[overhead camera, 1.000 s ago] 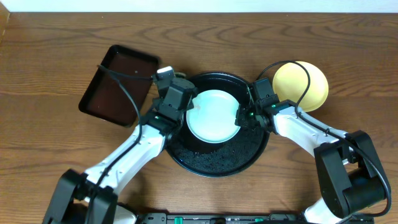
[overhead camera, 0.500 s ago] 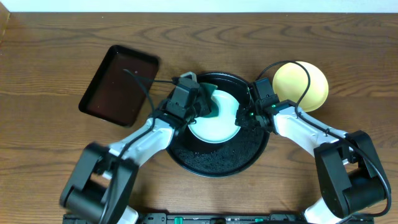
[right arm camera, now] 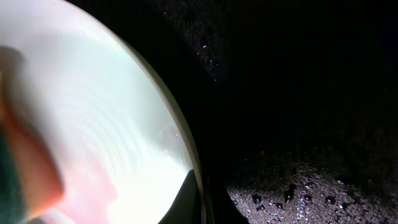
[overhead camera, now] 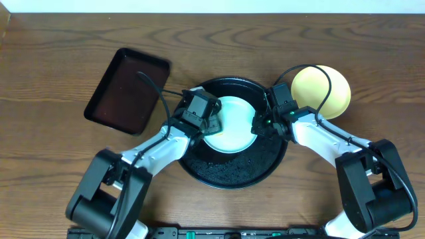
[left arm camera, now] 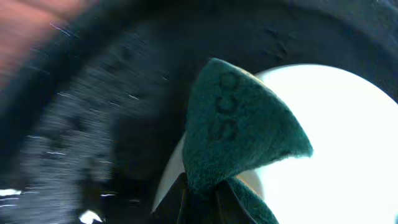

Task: Clean dirty plates on tray and stack at the side

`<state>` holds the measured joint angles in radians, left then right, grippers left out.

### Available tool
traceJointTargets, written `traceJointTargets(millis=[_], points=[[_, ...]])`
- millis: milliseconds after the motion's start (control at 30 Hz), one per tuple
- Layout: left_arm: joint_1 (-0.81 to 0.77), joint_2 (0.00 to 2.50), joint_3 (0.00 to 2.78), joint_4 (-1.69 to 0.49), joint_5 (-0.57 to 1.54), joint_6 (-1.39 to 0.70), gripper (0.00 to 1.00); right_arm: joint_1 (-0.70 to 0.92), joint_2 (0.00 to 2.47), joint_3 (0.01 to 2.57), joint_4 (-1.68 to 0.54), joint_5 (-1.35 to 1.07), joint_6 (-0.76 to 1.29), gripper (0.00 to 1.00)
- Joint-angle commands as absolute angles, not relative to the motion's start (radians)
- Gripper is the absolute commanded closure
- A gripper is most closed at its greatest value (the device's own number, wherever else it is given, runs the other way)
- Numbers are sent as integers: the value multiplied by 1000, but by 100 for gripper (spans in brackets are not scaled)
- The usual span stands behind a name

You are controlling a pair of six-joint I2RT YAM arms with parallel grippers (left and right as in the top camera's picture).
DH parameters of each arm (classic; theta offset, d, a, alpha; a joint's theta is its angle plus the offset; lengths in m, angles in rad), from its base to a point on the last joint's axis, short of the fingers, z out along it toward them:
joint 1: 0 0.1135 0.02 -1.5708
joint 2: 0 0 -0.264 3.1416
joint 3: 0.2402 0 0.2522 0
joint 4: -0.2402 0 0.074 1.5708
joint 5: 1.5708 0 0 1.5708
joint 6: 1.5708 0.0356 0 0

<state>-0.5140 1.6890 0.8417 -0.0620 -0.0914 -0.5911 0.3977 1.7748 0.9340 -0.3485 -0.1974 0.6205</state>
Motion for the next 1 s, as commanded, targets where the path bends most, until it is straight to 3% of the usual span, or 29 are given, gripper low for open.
traceJointTargets(millis=[0,233,467,600,967], points=[[-489,1619,823,-97,-443,-479,93,403,1790,942,-356,-155,615,99],[-475,1448,823,-121,-437,-472,92,403,1781,997,-414,-158,516,99],[-417,1398,823,-120,-10,-472,92,411,1755,1163,-550,-79,409,99],[-364,1399,823,-123,159,-472,92,442,1752,1274,-654,78,335,99],[-160,1399,823,-162,157,-521,93,629,1752,1434,-898,719,245,99]])
